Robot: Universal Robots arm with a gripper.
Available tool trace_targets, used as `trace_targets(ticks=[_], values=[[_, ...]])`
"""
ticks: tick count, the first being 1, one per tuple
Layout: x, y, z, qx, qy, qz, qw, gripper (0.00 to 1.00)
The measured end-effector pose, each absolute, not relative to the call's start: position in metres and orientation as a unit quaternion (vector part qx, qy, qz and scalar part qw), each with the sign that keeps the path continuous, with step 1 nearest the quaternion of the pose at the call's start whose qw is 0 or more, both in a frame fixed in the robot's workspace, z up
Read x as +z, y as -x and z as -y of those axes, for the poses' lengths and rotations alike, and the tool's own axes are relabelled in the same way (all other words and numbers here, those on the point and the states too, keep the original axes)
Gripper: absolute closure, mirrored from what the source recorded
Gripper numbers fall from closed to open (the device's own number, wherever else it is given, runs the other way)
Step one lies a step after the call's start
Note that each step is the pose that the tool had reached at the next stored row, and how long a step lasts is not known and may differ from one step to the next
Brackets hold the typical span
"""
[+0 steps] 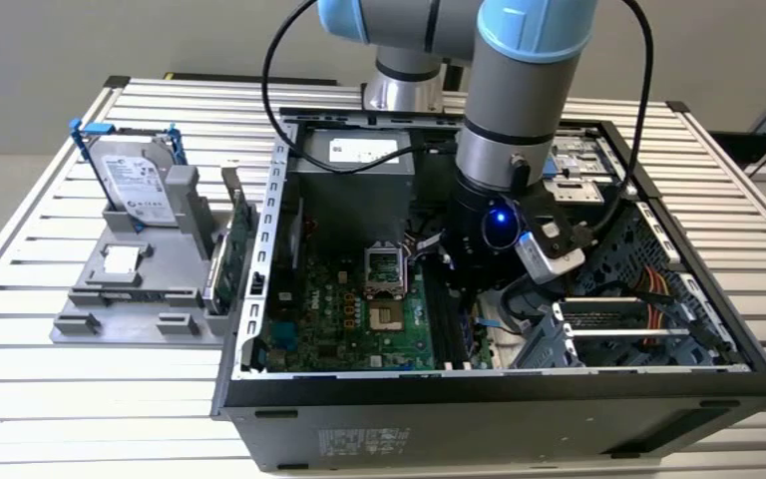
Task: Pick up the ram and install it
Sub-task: 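Insert the ram into the slot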
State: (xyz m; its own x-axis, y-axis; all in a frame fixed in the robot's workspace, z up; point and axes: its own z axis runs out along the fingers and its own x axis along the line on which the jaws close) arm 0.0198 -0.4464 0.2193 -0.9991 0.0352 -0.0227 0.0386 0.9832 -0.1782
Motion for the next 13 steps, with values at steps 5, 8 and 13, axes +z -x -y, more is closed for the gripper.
trace_targets(ticks=[5, 8, 13], values=[[0.2185, -0.0198, 0.445, -0.09, -0.021, -0.996, 0.01, 1.0], [0.2166, -0.0197, 0.4449, -0.09, -0.023, -0.996, 0.011, 1.0], [0.2161, -0.0195, 0.4423, -0.089, -0.024, -0.996, 0.011, 1.0]])
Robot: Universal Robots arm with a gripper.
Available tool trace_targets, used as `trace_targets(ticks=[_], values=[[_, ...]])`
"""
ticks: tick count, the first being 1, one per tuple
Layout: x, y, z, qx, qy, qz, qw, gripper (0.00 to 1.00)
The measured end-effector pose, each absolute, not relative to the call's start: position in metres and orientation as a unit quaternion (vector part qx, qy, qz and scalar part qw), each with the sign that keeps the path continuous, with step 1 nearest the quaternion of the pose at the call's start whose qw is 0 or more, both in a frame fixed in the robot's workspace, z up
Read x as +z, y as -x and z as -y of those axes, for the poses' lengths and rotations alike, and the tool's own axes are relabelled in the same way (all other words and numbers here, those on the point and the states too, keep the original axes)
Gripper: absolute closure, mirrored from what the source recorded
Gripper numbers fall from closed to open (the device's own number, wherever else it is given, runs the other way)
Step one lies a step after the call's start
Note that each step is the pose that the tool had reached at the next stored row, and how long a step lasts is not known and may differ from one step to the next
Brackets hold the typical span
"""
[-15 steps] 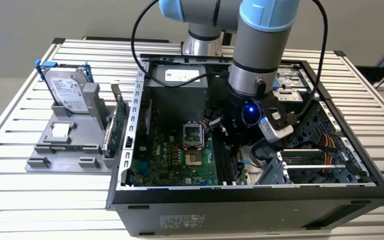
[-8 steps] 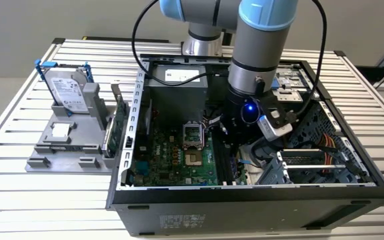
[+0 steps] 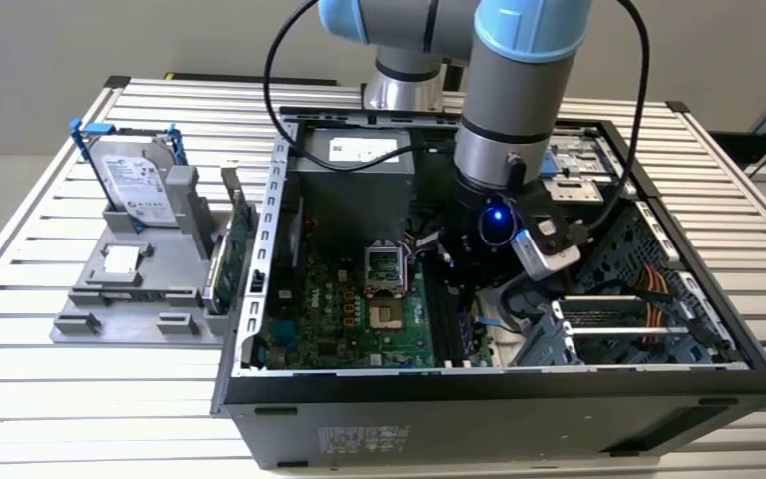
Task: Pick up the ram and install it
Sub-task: 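Insert the ram into the slot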
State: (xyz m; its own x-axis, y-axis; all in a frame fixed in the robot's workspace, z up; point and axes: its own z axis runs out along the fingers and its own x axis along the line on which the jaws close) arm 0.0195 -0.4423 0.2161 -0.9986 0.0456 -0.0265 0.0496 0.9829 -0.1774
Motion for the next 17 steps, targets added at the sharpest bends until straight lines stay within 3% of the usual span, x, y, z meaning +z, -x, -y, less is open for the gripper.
trace_targets(ticks=[17], values=[[0.2196, -0.0195, 0.4404, -0.088, -0.025, -0.996, 0.011, 1.0]])
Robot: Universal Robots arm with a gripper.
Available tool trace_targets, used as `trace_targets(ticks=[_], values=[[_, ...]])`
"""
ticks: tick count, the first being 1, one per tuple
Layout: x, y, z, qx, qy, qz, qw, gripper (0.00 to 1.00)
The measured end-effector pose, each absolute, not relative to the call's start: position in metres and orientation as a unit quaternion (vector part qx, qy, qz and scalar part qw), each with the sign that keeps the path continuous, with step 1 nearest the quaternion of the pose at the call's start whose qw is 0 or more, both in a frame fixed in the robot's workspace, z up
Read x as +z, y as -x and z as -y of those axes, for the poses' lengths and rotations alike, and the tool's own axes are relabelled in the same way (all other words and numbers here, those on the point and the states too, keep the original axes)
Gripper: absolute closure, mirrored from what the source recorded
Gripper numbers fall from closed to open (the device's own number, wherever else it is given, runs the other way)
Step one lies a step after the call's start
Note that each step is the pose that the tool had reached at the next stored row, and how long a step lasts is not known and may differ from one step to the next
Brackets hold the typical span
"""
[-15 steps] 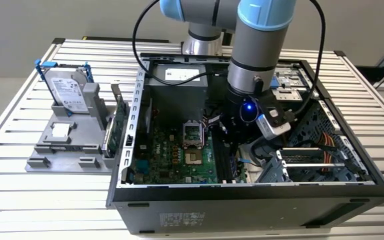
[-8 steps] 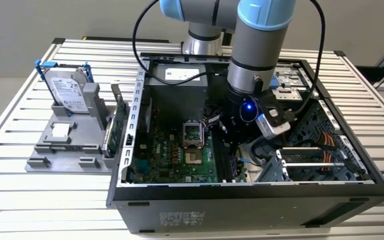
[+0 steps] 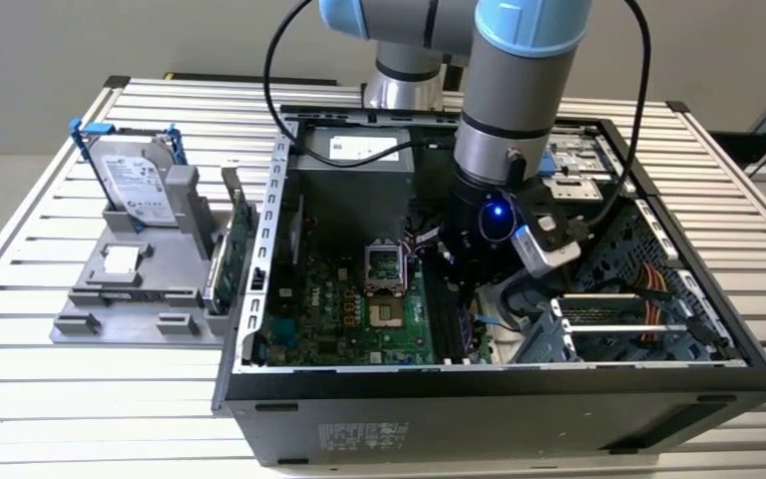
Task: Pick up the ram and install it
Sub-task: 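Insert the ram into the slot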
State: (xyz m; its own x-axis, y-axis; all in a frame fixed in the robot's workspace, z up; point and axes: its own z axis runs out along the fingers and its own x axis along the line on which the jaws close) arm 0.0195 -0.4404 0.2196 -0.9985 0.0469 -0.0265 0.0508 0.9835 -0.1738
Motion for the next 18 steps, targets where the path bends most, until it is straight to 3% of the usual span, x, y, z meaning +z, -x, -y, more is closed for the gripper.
trace_targets(ticks=[8, 18], values=[[0.219, -0.0194, 0.4407, -0.066, -0.025, -0.997, 0.011, 1.0], [0.2184, -0.0195, 0.4409, -0.065, -0.025, -0.998, 0.011, 1.0]])
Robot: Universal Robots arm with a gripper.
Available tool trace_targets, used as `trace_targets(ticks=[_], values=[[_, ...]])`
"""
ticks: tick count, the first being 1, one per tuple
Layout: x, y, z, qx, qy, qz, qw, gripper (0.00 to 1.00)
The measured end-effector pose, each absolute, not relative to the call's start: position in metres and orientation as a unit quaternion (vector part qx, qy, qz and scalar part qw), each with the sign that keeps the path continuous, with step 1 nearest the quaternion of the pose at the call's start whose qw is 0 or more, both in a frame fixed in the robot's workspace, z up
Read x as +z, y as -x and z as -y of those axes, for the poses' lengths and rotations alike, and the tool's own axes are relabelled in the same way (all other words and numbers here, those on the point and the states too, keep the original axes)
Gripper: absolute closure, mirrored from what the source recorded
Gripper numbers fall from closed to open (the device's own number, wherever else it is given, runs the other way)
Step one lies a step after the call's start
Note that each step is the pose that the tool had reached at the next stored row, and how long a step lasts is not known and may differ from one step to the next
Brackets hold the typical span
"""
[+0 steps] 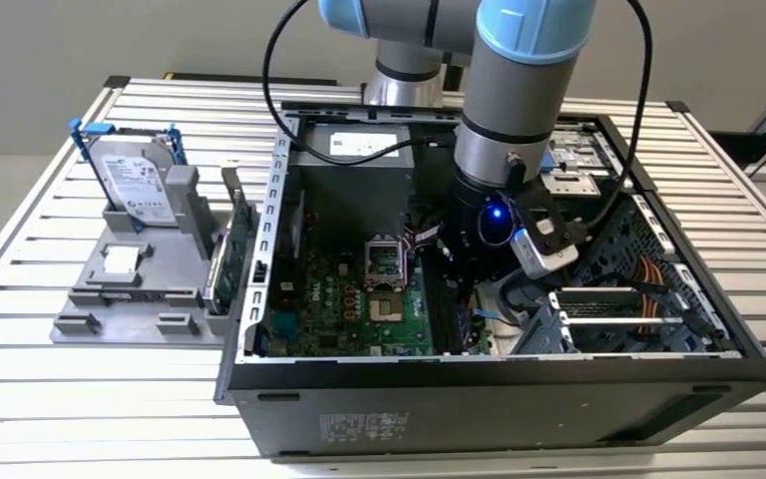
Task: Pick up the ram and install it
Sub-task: 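Insert the ram into the slot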
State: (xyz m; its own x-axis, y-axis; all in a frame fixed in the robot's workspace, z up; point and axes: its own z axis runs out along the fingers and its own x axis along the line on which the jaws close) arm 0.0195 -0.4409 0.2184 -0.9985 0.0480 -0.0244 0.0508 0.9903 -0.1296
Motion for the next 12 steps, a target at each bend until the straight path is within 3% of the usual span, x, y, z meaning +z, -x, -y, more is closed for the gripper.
trace_targets(ticks=[12], values=[[0.2184, -0.0195, 0.4412, -0.065, -0.025, -0.998, 0.011, 1.0]])
